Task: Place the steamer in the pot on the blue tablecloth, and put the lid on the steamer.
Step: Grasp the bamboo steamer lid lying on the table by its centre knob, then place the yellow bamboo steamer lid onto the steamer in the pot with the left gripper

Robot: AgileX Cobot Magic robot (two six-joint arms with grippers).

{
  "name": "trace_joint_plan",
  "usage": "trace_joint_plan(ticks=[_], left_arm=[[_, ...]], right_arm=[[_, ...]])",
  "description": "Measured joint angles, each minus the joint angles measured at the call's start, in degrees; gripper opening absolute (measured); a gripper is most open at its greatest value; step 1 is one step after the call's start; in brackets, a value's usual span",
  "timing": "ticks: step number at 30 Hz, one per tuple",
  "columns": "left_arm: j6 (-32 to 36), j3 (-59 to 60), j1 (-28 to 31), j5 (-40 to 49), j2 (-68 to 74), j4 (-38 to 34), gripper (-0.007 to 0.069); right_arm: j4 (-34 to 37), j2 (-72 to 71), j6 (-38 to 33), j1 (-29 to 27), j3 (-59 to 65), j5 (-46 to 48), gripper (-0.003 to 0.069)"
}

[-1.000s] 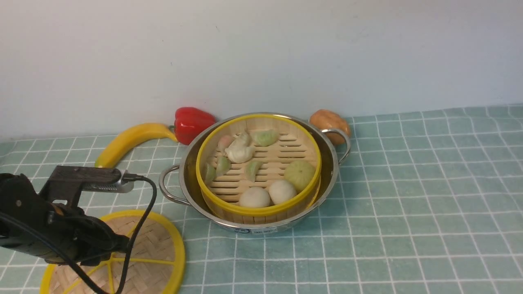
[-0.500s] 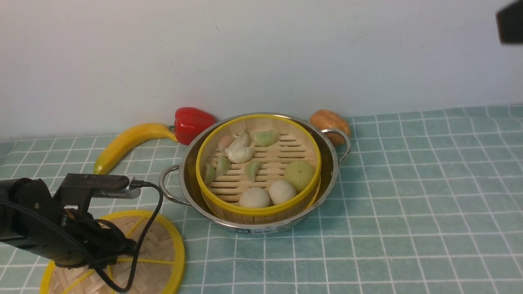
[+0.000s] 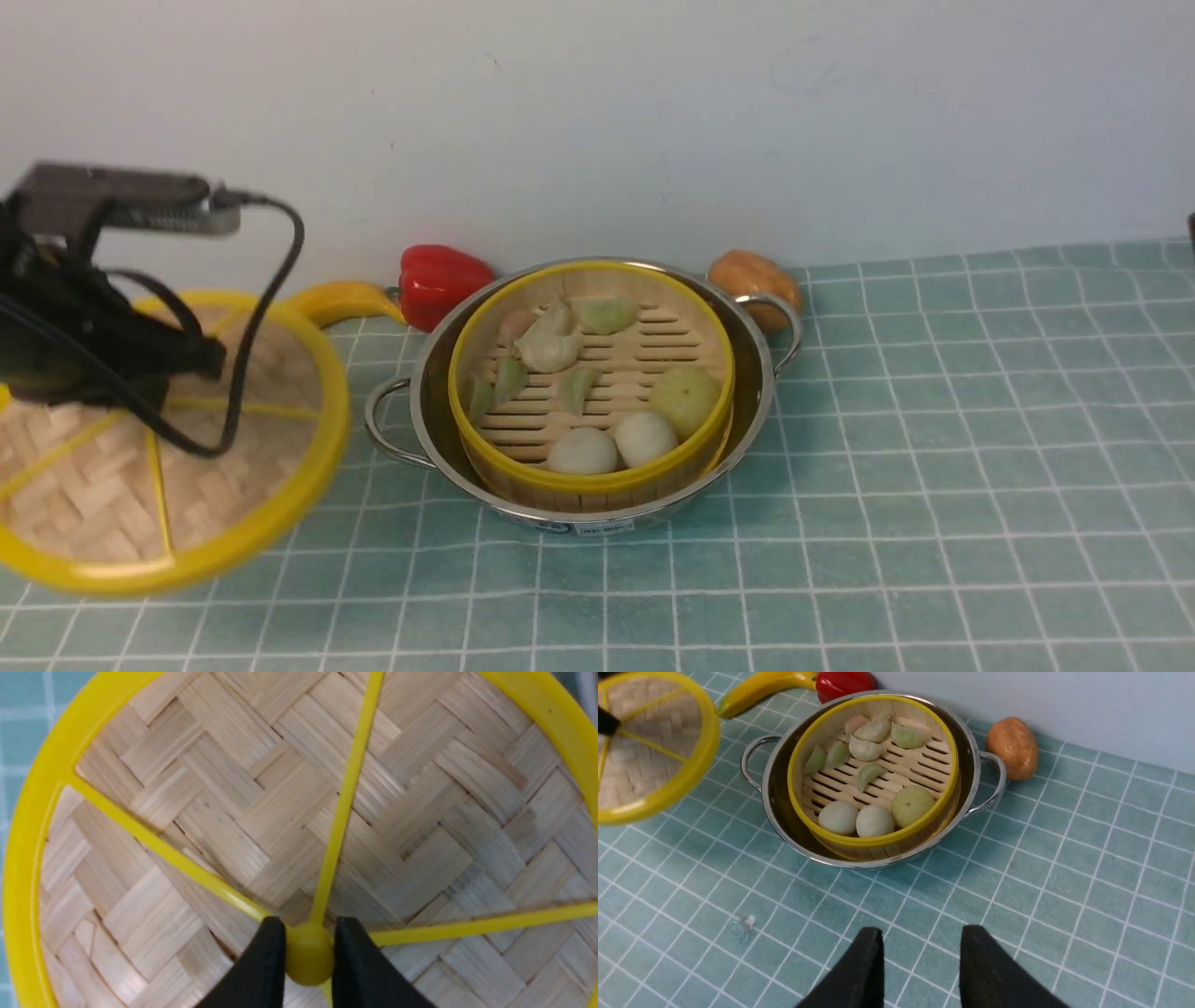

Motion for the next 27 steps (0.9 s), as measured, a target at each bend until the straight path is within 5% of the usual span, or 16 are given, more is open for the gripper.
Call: trace_joint_plan(ticks=[13,27], left_arm=[[1.4,-23.8,-25.0,-0.4,22.4,0.0,0.0114],[1.5,-35.3,-26.6,2.1,34.5,0.1,0.0114]], right_arm=[[0.0,-0.1,1.0,0.0,0.0,0.0,0.0244],[-0.1,-0.1,1.1,0.0,0.0,0.0,0.0244]])
